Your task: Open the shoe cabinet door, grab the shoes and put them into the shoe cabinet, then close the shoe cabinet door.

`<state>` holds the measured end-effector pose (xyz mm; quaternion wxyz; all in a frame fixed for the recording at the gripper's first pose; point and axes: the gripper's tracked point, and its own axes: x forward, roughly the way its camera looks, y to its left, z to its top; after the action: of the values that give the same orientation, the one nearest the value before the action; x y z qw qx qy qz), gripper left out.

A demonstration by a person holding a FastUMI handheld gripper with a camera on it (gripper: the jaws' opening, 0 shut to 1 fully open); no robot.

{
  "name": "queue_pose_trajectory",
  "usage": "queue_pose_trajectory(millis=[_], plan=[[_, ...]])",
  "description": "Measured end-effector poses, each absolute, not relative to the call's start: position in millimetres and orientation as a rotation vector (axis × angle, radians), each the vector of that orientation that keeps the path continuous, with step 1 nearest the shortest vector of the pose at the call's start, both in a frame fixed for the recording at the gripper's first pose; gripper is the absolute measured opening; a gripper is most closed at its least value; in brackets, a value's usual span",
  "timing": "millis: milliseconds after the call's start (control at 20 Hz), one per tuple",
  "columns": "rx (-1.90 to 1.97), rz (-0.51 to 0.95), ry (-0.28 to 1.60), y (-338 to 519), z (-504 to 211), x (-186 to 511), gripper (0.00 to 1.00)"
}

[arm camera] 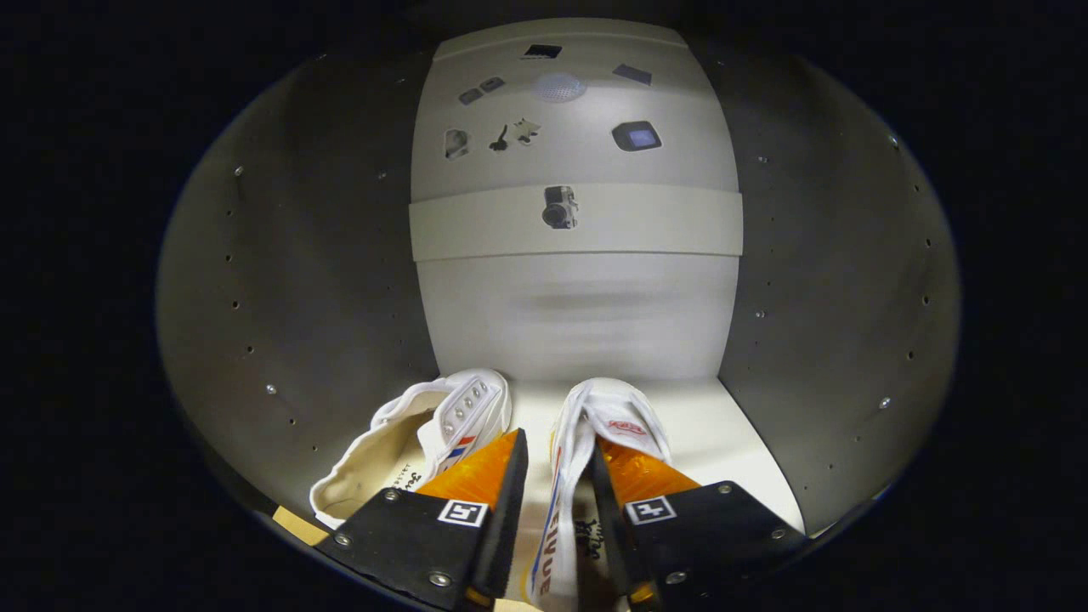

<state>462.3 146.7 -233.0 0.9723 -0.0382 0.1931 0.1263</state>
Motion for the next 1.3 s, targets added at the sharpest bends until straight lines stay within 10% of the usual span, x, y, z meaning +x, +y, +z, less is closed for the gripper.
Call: queue_pose_trajectory(millis=[1300], plan=[[-0.103, 0.188, 0.346, 130.0, -164.5, 153.6, 0.93]])
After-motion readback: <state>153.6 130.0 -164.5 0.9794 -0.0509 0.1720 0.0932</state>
